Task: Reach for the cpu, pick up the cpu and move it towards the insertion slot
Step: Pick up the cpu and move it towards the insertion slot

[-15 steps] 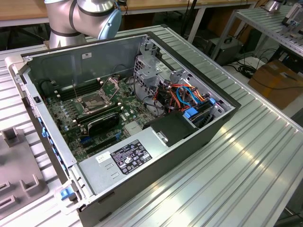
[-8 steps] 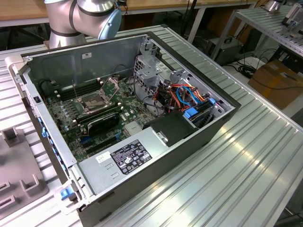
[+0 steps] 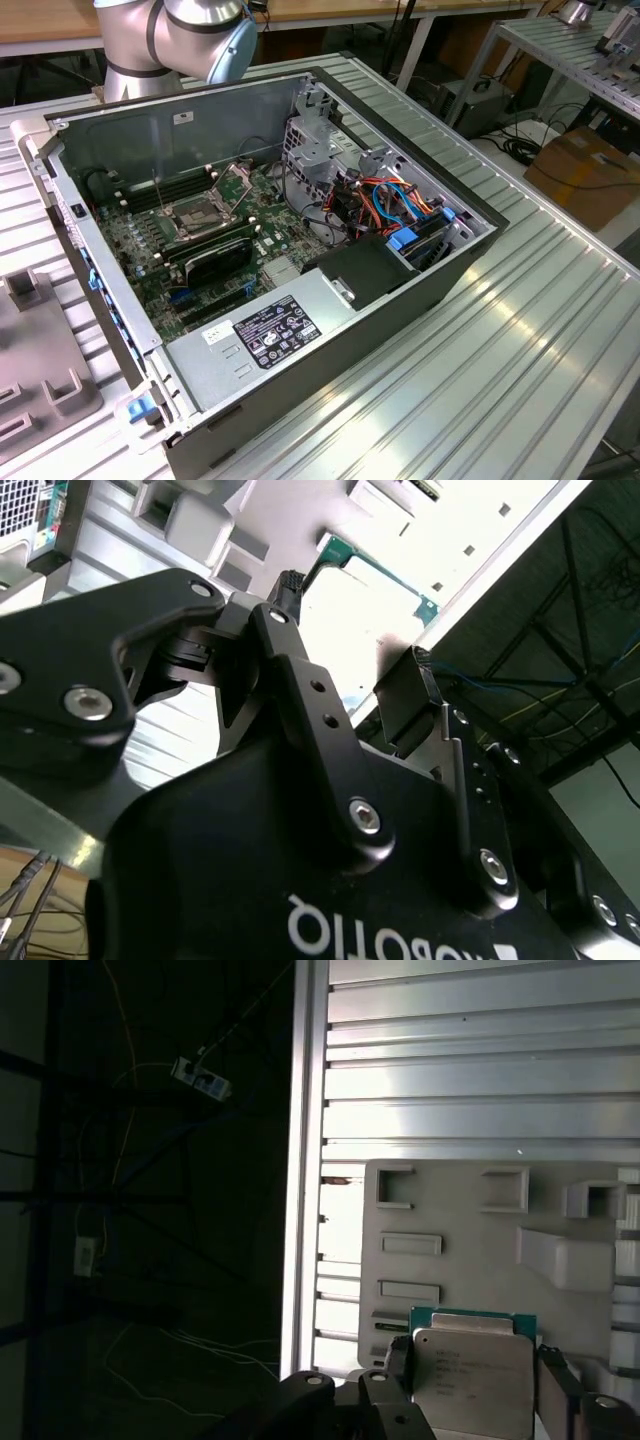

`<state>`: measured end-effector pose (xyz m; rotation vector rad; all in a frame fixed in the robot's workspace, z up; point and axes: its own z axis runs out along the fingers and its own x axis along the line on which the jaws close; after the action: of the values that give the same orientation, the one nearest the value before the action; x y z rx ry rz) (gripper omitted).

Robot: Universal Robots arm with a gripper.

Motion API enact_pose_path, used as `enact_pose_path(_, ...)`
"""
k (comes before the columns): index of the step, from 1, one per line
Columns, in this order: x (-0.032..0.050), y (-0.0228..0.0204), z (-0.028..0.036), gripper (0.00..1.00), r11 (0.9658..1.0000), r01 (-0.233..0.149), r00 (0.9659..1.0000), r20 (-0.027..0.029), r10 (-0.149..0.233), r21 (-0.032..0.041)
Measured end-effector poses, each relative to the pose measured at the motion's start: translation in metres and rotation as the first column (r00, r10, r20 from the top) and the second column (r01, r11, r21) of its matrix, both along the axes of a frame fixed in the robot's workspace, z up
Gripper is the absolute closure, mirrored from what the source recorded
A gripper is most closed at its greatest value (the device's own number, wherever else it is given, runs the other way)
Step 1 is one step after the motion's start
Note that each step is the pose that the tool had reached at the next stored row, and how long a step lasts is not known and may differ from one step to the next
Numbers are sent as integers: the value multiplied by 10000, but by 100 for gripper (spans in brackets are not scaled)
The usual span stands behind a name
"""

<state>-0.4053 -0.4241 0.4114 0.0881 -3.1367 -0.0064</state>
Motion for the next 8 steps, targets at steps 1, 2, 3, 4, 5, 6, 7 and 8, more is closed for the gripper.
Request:
enact_pose_path(1,7,0,0,45,10000,-1,10000,0,1,0)
enact_pose_path(2,18,-1,0,45,10000,-1,10000,-1,1,0)
enact_pose_path(3,30,0,0,45,10000,-2,10000,0,2,0)
enact_pose_path(4,36,-1,0,45,10000,1,10000,0,-1,0)
enact_pose_path(5,49,-1,0,45,10000,-2,10000,0,2,0)
enact_pose_path(6,71,-1,0,45,10000,-1,10000,0,1,0)
enact_pose_path(7,100,-1,0,45,10000,-1,10000,0,1,0)
enact_pose_path(8,119,-1,0,45,10000,-1,10000,0,1,0)
